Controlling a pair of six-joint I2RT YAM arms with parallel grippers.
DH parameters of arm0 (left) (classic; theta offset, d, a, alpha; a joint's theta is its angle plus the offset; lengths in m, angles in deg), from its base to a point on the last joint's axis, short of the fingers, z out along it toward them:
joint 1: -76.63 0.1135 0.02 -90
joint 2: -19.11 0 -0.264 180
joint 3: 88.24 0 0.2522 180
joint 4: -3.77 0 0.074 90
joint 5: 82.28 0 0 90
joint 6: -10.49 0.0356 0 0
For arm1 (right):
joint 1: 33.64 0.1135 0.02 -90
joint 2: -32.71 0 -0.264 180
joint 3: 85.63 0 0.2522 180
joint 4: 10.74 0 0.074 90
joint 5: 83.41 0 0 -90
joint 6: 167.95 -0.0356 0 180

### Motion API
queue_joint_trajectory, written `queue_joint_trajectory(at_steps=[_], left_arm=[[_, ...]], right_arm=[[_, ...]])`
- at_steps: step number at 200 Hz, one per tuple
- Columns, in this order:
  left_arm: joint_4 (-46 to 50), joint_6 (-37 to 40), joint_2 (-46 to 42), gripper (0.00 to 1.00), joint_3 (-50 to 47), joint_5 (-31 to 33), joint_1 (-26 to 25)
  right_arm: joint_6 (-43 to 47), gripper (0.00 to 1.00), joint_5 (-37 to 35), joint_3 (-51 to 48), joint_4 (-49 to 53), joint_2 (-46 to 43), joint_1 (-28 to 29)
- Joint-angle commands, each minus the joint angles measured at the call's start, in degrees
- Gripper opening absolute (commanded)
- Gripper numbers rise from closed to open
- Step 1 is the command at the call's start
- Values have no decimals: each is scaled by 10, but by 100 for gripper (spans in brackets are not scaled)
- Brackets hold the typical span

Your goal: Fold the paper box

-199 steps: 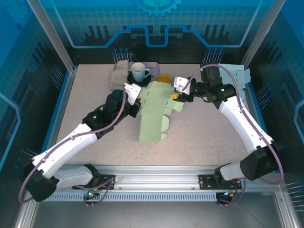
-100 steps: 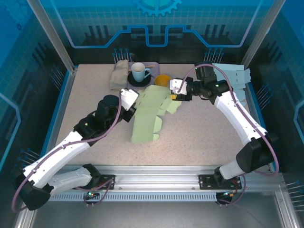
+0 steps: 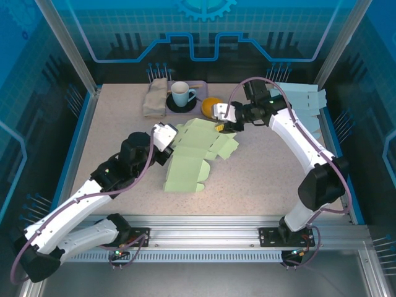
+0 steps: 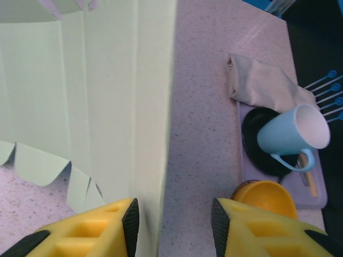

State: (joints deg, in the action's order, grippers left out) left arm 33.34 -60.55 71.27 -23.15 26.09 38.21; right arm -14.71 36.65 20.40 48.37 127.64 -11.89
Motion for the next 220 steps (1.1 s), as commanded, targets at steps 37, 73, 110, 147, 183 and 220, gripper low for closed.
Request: queue_joint_trajectory(at_steps=[37, 73, 110, 147, 183, 220], left_arm=[[-29, 12, -12, 0, -14, -2, -4], [-32, 13, -16, 0, -17, 1, -4], [-33, 14, -16, 0, -18, 2, -4], [-36, 15, -16, 0, -19, 6, -4], [-38, 16, -17, 0, -21, 11, -4], [-42, 16, -18, 0, -22, 14, -4]], right_arm=[[19, 33, 19, 31, 61, 21, 16], [26, 29, 8, 29, 71, 21, 16], [29, 27, 6, 24, 74, 17, 15], [29, 23, 0, 25, 79, 14, 16], [32, 23, -13, 18, 84, 5, 12], [34, 19, -16, 3, 77, -5, 7]])
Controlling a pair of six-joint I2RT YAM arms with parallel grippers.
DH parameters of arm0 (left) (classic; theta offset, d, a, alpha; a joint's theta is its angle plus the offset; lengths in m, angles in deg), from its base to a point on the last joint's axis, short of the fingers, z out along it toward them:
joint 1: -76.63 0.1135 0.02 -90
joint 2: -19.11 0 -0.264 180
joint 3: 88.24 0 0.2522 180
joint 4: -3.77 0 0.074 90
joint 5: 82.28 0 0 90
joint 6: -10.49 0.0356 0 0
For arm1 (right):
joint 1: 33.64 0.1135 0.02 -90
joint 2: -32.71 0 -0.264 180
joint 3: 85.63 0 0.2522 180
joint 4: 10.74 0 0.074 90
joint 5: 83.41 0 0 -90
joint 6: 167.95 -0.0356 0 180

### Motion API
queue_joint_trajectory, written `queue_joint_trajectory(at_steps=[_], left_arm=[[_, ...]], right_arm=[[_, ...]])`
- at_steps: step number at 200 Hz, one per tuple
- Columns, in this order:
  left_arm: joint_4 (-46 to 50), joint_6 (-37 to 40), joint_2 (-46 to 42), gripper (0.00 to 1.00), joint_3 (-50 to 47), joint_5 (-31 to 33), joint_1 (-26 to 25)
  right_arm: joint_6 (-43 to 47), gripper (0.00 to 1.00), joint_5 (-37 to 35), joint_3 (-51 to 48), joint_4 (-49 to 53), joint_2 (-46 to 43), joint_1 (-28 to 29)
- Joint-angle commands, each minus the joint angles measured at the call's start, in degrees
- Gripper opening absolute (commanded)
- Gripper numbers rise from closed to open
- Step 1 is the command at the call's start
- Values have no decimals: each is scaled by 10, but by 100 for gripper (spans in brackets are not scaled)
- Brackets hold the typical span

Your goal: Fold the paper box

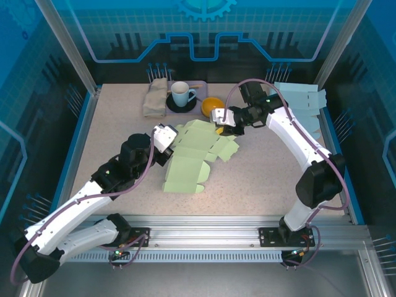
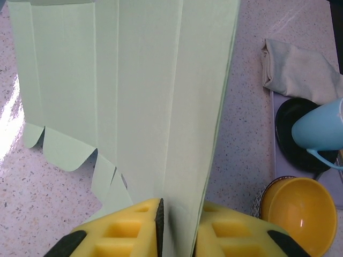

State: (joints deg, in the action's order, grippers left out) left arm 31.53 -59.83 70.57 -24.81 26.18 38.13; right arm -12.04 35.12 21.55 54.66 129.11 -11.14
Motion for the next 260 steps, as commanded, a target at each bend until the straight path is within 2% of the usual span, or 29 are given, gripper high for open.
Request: queue_joint_trajectory(at_steps=[1, 21, 46, 58, 68, 93, 102, 123, 142, 193, 260], left_arm=[[-24, 9, -10, 0, -5, 13, -3], [-25, 8, -10, 0, -6, 13, -3], [-21, 2, -11, 0, -4, 16, -3], [-21, -2, -14, 0, -3, 13, -3], [-20, -6, -19, 6, -1, 12, -3], [-44, -16, -46, 32, -1, 15, -2], [-54, -20, -57, 36, 1, 16, -1], [-58, -28, -64, 39, 28, 1, 6], [-38, -21, -40, 40, 62, -31, 20], [16, 1, 36, 47, 122, -126, 35], [38, 8, 62, 54, 126, -206, 34]], right_arm=[[7, 19, -1, -9, 14, -19, -1], [8, 14, 3, -9, 15, -19, -1], [13, 0, -2, -4, 20, -18, 0], [17, 0, -7, -1, 24, -19, 1], [17, 0, -16, -1, 23, -20, 2], [11, 0, -56, 1, 14, -28, 9], [12, 0, -80, 4, 14, -31, 14], [17, 0, -128, 12, 16, -41, 27], [24, 0, -141, 20, 20, -50, 34], [41, 0, -131, 20, 30, -70, 55], [52, 0, -107, 4, 37, -93, 65]])
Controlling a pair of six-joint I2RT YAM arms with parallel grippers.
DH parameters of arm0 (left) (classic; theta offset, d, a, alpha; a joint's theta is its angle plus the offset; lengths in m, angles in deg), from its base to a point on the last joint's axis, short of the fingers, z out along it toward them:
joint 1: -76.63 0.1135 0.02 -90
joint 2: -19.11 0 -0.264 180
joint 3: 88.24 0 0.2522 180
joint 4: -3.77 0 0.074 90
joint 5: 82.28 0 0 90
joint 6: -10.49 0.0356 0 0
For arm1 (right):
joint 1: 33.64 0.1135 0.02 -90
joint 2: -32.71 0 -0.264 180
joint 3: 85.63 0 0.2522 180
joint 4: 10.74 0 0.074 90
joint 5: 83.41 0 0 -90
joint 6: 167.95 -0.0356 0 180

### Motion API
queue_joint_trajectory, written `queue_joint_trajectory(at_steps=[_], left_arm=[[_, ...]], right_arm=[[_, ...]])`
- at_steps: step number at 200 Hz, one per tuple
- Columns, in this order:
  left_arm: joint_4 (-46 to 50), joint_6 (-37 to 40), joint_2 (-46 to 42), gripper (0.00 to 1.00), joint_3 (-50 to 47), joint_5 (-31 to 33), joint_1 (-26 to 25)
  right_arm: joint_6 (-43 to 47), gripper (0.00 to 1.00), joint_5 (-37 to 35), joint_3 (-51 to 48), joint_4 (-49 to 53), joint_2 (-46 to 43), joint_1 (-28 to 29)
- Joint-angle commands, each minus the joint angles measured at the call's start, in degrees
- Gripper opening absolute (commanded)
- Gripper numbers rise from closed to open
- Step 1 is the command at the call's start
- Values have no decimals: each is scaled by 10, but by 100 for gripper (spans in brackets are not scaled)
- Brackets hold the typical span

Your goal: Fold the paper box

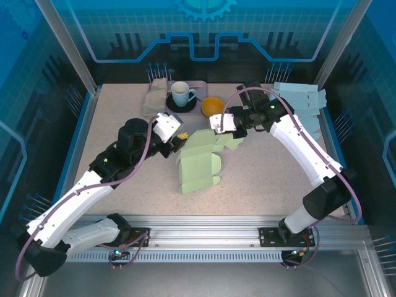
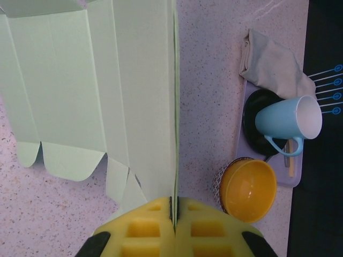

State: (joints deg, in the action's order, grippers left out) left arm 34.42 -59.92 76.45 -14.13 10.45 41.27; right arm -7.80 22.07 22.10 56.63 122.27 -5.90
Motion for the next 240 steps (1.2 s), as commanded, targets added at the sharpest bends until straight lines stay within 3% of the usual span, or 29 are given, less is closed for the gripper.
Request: queue_joint_trajectory(at_steps=[1, 135, 196, 220, 240], left_arm=[[9, 9, 4, 54, 19, -50, 3], [-4, -7, 51, 60, 30, -89, -15], [-36, -43, 20, 59, 7, 26, -12], [-17, -114, -10, 62, -2, 50, 23], [40, -240, -27, 58, 2, 61, 81]], right_arm=[[10, 0, 23, -2, 18, -24, 13], [11, 0, 58, 1, 40, -27, 61], [-51, 0, 23, -9, 7, -20, 47], [-103, 0, -29, -9, -16, -8, 28], [-131, 0, -67, -4, -12, 11, 16]])
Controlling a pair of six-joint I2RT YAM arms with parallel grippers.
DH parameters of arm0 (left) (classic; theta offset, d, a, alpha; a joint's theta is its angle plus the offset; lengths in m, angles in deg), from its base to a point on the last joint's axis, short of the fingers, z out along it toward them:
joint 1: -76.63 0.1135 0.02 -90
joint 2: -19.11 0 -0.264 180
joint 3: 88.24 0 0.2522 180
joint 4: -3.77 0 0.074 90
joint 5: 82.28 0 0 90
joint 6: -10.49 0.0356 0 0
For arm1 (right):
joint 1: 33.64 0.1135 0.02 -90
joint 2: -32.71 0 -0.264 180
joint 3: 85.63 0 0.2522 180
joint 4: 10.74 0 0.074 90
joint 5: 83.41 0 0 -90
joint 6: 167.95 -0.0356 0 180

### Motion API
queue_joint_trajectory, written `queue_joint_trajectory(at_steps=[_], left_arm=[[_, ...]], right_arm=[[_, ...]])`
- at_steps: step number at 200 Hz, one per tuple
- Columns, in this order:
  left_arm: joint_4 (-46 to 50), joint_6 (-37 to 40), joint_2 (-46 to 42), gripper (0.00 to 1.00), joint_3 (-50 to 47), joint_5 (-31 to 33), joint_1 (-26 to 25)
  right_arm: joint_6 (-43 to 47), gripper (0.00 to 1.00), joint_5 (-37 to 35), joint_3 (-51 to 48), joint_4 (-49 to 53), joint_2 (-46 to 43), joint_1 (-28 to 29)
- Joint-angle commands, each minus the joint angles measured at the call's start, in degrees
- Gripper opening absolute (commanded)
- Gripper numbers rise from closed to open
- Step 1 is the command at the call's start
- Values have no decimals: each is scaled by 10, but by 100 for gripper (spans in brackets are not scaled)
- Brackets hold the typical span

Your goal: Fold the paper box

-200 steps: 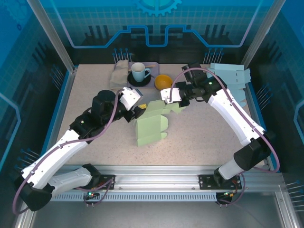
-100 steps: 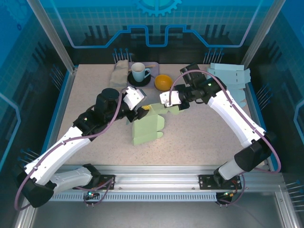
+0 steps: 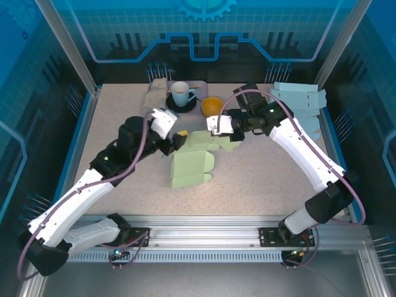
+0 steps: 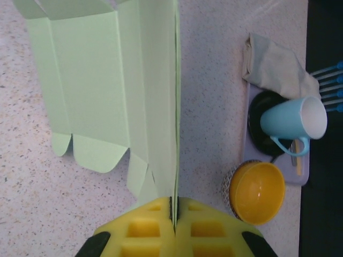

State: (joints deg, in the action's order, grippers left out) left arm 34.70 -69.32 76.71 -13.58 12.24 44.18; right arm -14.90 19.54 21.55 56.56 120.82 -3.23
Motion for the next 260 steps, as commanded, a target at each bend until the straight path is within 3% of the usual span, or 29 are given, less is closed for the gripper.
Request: queue_joint_trajectory(at_steps=[1, 26, 43, 63, 102, 172, 216, 260], left_arm=[[41, -153, -30, 58, -4, 44, 53], [69, -266, -56, 57, -27, -23, 58], [42, -323, -69, 57, -61, -93, 57], [-18, -369, -72, 56, -111, -132, 45], [-139, -357, -34, 55, -186, -119, 23], [-236, -253, 146, 55, -173, -95, 33], [-230, -230, 196, 60, -158, -61, 47], [-215, -219, 193, 64, -172, 19, 47]], right_arm=[[-62, 0, -43, 2, -11, 27, -11], [-106, 0, -63, 12, 1, 58, -21], [-143, 0, -76, 28, 13, 84, -25], [-176, 0, -88, 37, 19, 108, -30], [-212, 0, -55, 57, 45, 159, -48], [-201, 0, 24, 76, 91, 192, -77], [-189, 0, 50, 66, 87, 181, -85], [-189, 0, 60, 64, 82, 179, -86]])
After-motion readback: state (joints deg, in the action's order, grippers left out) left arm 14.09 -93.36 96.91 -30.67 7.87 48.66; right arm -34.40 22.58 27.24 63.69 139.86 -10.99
